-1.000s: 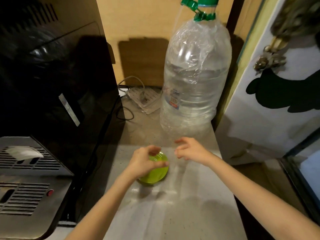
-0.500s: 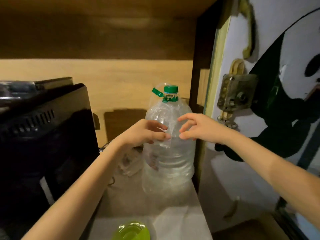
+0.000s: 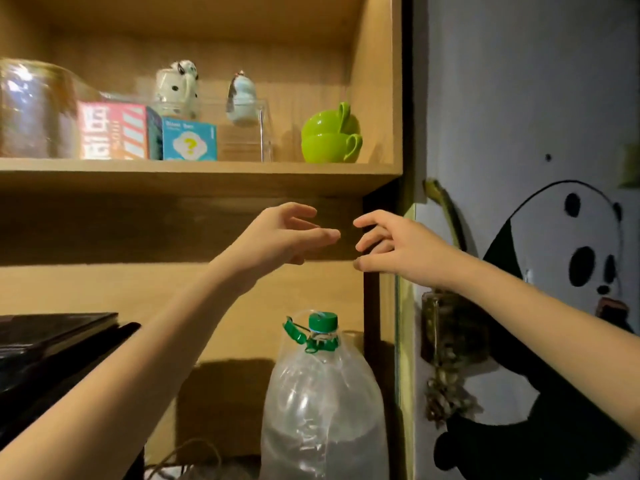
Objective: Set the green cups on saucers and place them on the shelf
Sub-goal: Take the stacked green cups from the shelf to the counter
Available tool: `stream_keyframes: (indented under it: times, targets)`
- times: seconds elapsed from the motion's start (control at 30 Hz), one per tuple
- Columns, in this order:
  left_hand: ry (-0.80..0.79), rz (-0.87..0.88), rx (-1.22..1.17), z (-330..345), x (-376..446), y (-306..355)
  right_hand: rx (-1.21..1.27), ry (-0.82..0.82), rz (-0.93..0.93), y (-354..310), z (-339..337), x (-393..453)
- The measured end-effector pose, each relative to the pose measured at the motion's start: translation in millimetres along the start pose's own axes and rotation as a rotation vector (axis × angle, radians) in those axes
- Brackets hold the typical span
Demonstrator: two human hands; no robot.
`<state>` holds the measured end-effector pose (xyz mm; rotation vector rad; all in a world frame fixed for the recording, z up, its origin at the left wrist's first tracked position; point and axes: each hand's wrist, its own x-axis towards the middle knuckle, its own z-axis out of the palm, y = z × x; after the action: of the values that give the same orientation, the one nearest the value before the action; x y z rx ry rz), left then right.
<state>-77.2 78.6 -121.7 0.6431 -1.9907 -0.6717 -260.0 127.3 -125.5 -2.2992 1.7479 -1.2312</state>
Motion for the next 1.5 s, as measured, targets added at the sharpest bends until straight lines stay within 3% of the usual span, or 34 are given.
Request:
stream_keyframes:
  times: [0.27, 0.5, 0.77, 1.03, 1.17, 1.3, 1.5]
  targets:
    - [0.104, 0.064, -0.016, -19, 54, 21, -0.075, 0.155, -0.073, -6, -47, 58]
    - [0.248, 0.170, 0.155, -31, 103, 21, -0.115, 0.296, -0.106, 5, -67, 112]
    - [0.332, 0.276, 0.230, -29, 156, 20, 0.095, 0.341, -0.064, 16, -61, 162]
    - [0.216, -0.035, 0.183, -36, 203, 19, 0.304, 0.100, 0.109, 14, -77, 183]
    - [0.182, -0.097, 0.174, -38, 205, 15, 0.493, 0.026, 0.172, 17, -85, 183]
    - [0.269, -0.077, 0.156, -39, 206, 14, 0.520, 0.027, 0.162, 17, -85, 184]
    - [0.339, -0.063, 0.095, -40, 197, 14, 0.353, 0.157, 0.098, 23, -73, 183]
